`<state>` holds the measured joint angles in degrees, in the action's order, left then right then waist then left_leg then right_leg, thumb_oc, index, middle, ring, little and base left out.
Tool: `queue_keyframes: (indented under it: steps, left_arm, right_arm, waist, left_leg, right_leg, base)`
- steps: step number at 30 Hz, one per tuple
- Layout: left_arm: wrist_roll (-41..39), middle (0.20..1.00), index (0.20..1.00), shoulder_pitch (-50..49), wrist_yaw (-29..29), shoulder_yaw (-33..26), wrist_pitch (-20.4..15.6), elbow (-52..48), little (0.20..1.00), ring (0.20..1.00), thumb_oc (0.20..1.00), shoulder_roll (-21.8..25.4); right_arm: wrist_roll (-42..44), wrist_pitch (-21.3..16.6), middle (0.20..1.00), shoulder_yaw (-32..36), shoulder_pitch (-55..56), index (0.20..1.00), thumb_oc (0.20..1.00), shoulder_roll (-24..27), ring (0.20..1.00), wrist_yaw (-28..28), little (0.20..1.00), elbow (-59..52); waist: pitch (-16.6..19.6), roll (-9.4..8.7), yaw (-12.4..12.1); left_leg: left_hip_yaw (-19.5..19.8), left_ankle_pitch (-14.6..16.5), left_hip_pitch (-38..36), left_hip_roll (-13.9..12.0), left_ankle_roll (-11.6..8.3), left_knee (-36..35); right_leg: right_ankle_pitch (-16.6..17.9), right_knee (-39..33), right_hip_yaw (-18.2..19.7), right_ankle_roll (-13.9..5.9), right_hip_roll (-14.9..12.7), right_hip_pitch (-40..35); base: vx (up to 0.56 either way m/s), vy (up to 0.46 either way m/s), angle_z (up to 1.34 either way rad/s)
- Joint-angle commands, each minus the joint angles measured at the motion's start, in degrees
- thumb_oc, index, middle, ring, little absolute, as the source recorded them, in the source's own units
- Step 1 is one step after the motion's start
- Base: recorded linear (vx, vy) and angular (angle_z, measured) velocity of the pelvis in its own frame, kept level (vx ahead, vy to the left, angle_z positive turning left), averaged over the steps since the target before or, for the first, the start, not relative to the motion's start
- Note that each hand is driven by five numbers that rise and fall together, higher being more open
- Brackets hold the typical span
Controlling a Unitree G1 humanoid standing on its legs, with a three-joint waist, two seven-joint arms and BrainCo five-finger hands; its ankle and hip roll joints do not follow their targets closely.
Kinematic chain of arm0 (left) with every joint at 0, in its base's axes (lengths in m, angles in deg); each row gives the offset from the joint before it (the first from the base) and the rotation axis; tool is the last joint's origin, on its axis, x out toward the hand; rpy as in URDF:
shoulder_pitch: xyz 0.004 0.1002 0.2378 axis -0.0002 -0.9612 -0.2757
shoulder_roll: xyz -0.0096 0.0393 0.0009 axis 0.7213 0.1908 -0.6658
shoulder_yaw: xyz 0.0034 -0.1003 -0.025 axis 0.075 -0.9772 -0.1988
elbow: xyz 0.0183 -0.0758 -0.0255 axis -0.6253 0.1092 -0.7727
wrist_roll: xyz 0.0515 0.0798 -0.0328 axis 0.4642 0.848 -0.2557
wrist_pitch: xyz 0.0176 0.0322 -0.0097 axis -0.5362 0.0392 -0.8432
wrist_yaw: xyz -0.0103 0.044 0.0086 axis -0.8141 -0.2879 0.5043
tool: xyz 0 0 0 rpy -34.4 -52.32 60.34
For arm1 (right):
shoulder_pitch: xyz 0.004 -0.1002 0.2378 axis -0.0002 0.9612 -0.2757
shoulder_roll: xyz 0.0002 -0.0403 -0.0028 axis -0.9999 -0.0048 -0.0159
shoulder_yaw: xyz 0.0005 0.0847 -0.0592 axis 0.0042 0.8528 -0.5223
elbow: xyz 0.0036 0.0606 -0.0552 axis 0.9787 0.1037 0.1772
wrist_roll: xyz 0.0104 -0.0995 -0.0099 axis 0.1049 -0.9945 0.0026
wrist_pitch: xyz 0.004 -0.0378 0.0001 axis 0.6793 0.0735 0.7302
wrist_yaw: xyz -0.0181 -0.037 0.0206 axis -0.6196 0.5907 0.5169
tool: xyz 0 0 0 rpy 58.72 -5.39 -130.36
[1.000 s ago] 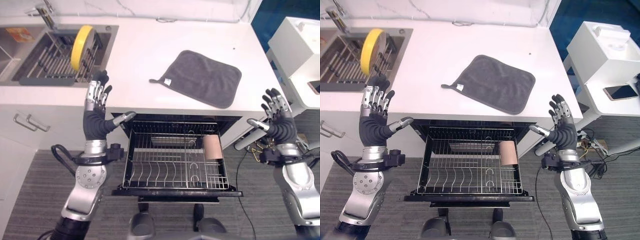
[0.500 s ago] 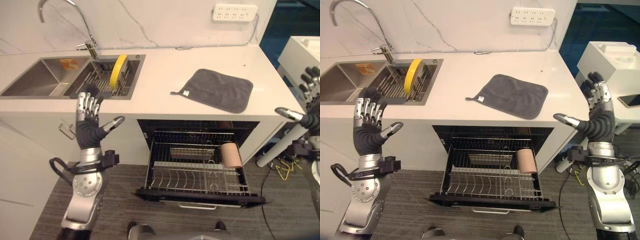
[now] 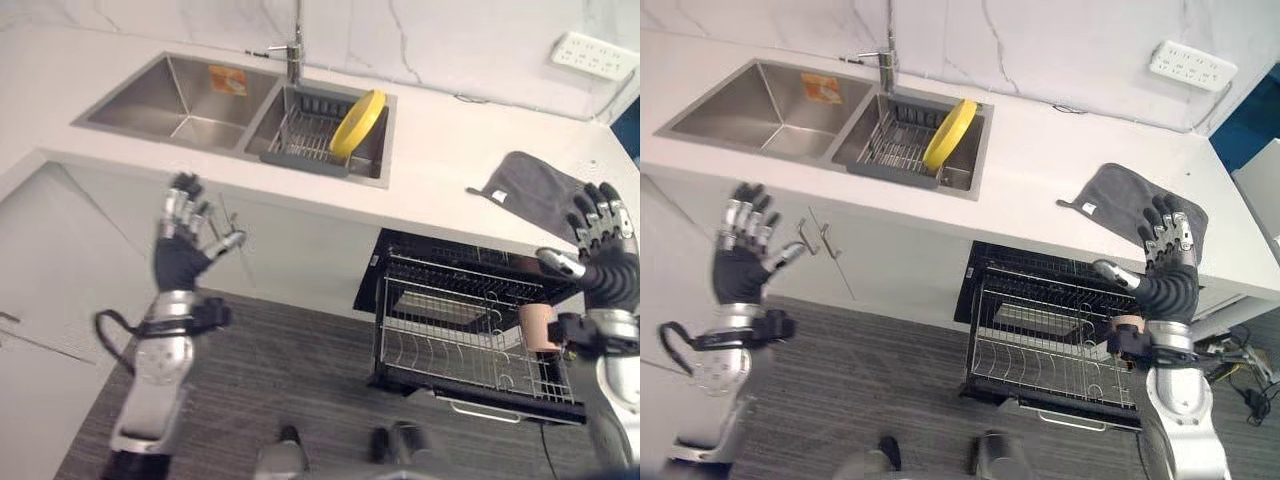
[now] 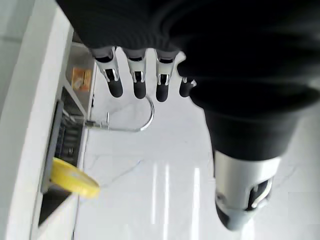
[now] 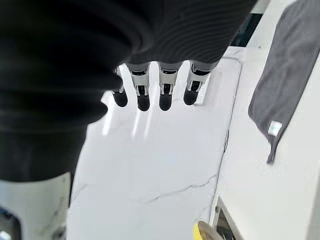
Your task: Place the dishes in the dishwasher.
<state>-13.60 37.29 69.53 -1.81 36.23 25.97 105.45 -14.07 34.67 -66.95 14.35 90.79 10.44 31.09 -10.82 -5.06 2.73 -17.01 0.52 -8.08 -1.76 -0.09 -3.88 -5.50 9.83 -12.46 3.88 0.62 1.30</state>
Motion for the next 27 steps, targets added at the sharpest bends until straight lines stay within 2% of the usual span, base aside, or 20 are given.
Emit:
queue_keyframes:
  steps: [1,3,4,6,7,9,10,13,16,18,21,24,25,26,27]
  left_arm:
    - [1.4,1.0,1.0,4.1,1.4,-2.6,-2.3,0.7,1.0,1.0,1.0,1.7]
    - [0.4,1.0,1.0,4.0,1.7,-2.3,-1.6,0.9,1.0,1.0,1.0,1.3]
    - [1.0,1.0,1.0,3.6,1.0,-2.0,-1.3,0.9,1.0,1.0,1.0,1.1]
    - [1.2,1.0,1.0,3.0,-0.2,-2.0,-1.1,0.3,1.0,1.0,1.0,1.0]
    - [1.2,1.0,1.0,2.3,-0.9,-2.1,-1.5,-0.2,1.0,1.0,1.0,0.9]
    - [0.7,1.0,1.0,1.8,-0.5,-2.3,-2.0,-0.2,1.0,1.0,1.0,0.9]
    - [0.3,1.0,1.0,1.6,0.1,-2.4,-2.2,0.2,1.0,1.0,1.0,0.8]
    - [-1.2,1.0,1.0,1.4,0.4,-2.1,-2.5,1.2,1.0,1.0,1.0,0.7]
    - [-0.7,1.0,1.0,1.8,-0.5,-0.7,-4.4,2.2,1.0,1.0,1.0,-0.1]
    - [-1.7,1.0,1.0,2.6,-1.0,-0.2,-5.0,2.7,1.0,1.0,1.0,-0.2]
    - [-3.3,1.0,1.0,4.4,-2.7,-0.6,-3.1,2.0,1.0,1.0,1.0,0.6]
    - [-2.4,1.0,1.0,5.4,-3.2,-1.4,-1.1,0.7,1.0,1.0,1.0,1.7]
    - [-2.9,1.0,1.0,5.7,-2.7,-2.2,0.1,0.3,1.0,1.0,1.0,2.3]
    - [-2.7,1.0,1.0,5.6,-2.5,-2.3,0.1,0.3,1.0,1.0,1.0,2.4]
    - [-2.3,1.0,1.0,5.5,-2.0,-2.6,0.0,0.4,1.0,1.0,1.0,2.8]
  right_arm:
    - [0.7,-3.8,1.0,1.0,-7.9,1.0,1.0,1.8,1.0,-1.1,1.0,0.7]
    - [0.4,-3.0,1.0,0.6,-9.0,1.0,1.0,2.2,1.0,-1.4,1.0,0.6]
    - [-0.8,-2.9,1.0,0.6,-9.2,1.0,1.0,2.4,1.0,-1.6,1.0,0.7]
    - [-0.7,-2.2,1.0,0.6,-9.6,1.0,1.0,3.0,1.0,-1.8,1.0,0.5]
    - [-0.5,-1.7,1.0,0.4,-10.5,1.0,1.0,3.4,1.0,-1.9,1.0,0.4]
    - [-0.9,-1.5,1.0,-0.1,-11.4,1.0,1.0,3.2,1.0,-1.2,1.0,0.9]
    - [-1.4,-1.7,1.0,-0.3,-11.4,1.0,1.0,3.0,1.0,-0.4,1.0,1.3]
    - [-1.7,-2.4,1.0,0.3,-9.8,1.0,1.0,3.6,1.0,1.4,1.0,1.4]
    - [-1.5,-1.2,1.0,1.8,-11.6,1.0,1.0,5.5,1.0,2.2,1.0,2.4]
    - [-2.0,-0.7,1.0,2.0,-13.3,1.0,1.0,6.5,1.0,1.2,1.0,2.9]
    - [-2.3,-1.0,1.0,2.3,-12.3,1.0,1.0,5.8,1.0,-1.1,1.0,1.1]
    - [-1.4,-2.0,1.0,2.0,-10.1,1.0,1.0,3.0,1.0,-1.7,1.0,-0.7]
    - [-1.7,-2.4,1.0,0.3,-10.9,1.0,1.0,1.8,1.0,-0.6,1.0,-0.8]
    - [-1.6,-2.6,1.0,0.2,-11.0,1.0,1.0,1.7,1.0,-0.3,1.0,-0.7]
    - [-1.2,-2.8,1.0,0.0,-11.4,1.0,1.0,1.8,1.0,0.3,1.0,-0.3]
  waist:
    - [1.9,2.31,0.6]
    - [1.8,2.08,0.3]
    - [0.8,1.84,0.1]
    - [0.1,1.58,-0.3]
    - [0.0,1.82,-0.3]
    - [0.6,2.33,-0.1]
    - [1.3,3.02,0.3]
    - [3.0,4.27,0.8]
    - [3.7,4.95,0.7]
    - [3.6,4.95,0.7]
    - [3.0,4.22,1.0]
    - [1.6,2.87,0.1]
    - [1.0,2.73,-1.2]
    - [0.9,2.74,-1.3]
    - [0.8,2.85,-1.5]
  left_leg:
    - [3.3,1.1,1.1,-0.9,-1.4,1.8]
    - [2.8,1.8,3.2,-1.3,-2.48,7.8]
    - [1.7,-1.3,7.4,-3.6,-5.06,17.0]
    - [2.3,-2.0,10.5,-4.8,-6.17,22.8]
    - [2.7,-2.3,11.4,-6.4,-6.4,22.9]
    - [2.2,-2.1,10.2,-8.2,-6.12,17.9]
    - [2.3,-2.5,8.7,-9.1,-6.07,11.9]
    - [4.4,-5.4,5.7,-10.2,-7.34,1.2]
    - [5.6,-6.6,5.8,-12.1,-8.79,-0.9]
    - [4.7,-6.0,5.4,-12.2,-8.78,-0.4]
    - [2.8,-4.1,3.8,-9.7,-7.09,0.1]
    - [3.1,-1.9,2.5,-6.8,-4.29,0.9]
    - [2.3,-1.3,1.8,-6.6,-3.2,0.7]
    - [2.1,-1.3,1.6,-6.6,-3.07,0.5]
    - [1.7,-1.2,1.0,-6.5,-2.57,-0.2]
  right_leg:
    - [4.4,-8.9,1.2,-8.08,-2.0,-5.5]
    - [4.4,-9.6,1.0,-7.02,-2.5,-6.6]
    - [4.7,-10.4,1.1,-6.0,-2.9,-7.9]
    - [5.5,-11.9,0.5,-5.65,-3.5,-8.8]
    - [6.5,-13.8,1.1,-5.98,-3.7,-9.5]
    - [6.8,-14.7,1.8,-6.55,-4.1,-9.3]
    - [6.5,-14.8,2.5,-7.04,-4.2,-9.0]
    - [5.9,-14.8,3.8,-8.0,-4.5,-8.5]
    - [5.1,-14.8,3.8,-8.56,-6.0,-8.6]
    - [5.5,-14.8,3.0,-9.74,-8.1,-8.5]
    - [7.3,-13.2,2.0,-13.16,-12.2,-8.1]
    - [10.4,-3.7,0.8,-14.66,-15.9,-4.9]
    - [11.7,2.7,-1.9,-14.65,-16.5,-3.1]
    - [11.5,3.1,-2.2,-14.7,-16.0,-2.9]
    - [10.1,4.1,-2.8,-14.6,-13.7,-2.3]
  base:
    - [0.08,-0.167,-0.55]
    - [0.09,-0.226,-0.32]
    - [0.05,-0.223,0.08]
    - [0.03,-0.142,0.09]
    - [0.06,0.019,0.04]
    - [0.09,0.191,-0.11]
    - [0.13,0.288,-0.25]
    - [0.15,0.332,-0.27]
    - [0.12,0.442,-0.12]
    - [0.1,0.582,-0.05]
    - [0.1,0.537,0.01]
    - [0.05,0.413,-0.07]
    - [0.0,0.256,-0.46]
    - [-0.01,0.187,-0.83]
    - [0.01,0.084,-0.57]
